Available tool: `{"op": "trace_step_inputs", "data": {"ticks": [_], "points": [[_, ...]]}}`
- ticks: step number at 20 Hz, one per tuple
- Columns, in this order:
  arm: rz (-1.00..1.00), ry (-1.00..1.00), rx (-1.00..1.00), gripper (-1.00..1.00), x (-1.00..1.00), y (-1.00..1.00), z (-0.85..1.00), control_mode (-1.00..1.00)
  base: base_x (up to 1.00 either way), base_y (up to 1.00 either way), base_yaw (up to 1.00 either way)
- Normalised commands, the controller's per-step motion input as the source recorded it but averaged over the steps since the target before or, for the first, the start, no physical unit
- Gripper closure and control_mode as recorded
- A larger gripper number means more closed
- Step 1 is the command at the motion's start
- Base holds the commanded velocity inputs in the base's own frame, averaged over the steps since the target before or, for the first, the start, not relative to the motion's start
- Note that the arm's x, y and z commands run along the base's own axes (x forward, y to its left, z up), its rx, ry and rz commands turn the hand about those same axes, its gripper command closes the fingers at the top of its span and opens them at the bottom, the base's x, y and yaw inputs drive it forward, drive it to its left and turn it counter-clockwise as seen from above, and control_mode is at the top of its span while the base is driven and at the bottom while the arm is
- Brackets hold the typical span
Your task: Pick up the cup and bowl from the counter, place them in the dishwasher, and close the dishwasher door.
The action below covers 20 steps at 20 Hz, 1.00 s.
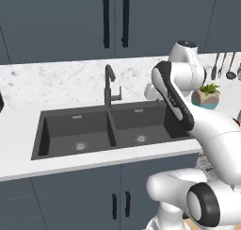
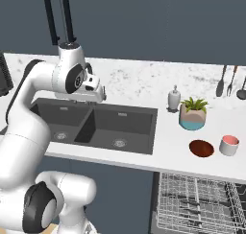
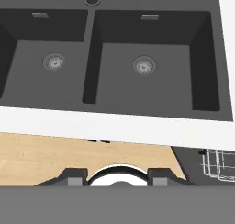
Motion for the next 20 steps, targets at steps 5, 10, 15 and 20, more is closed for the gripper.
{"op": "trace_step_inputs", "data": {"ticks": [5,10,15,20], "points": [[0.0,0.0,0.0,-1.0,0.0,0.0,0.0,1.0,-0.08,0.0,-0.09],[0.0,0.0,0.0,-1.0,0.0,0.0,0.0,1.0,-0.09,0.19,-0.52],[0.0,0.0,0.0,-1.0,0.0,0.0,0.0,1.0,0.0,0.41,-0.59],[0.0,0.0,0.0,-1.0,0.0,0.0,0.0,1.0,0.0,0.63,-0.55]]}}
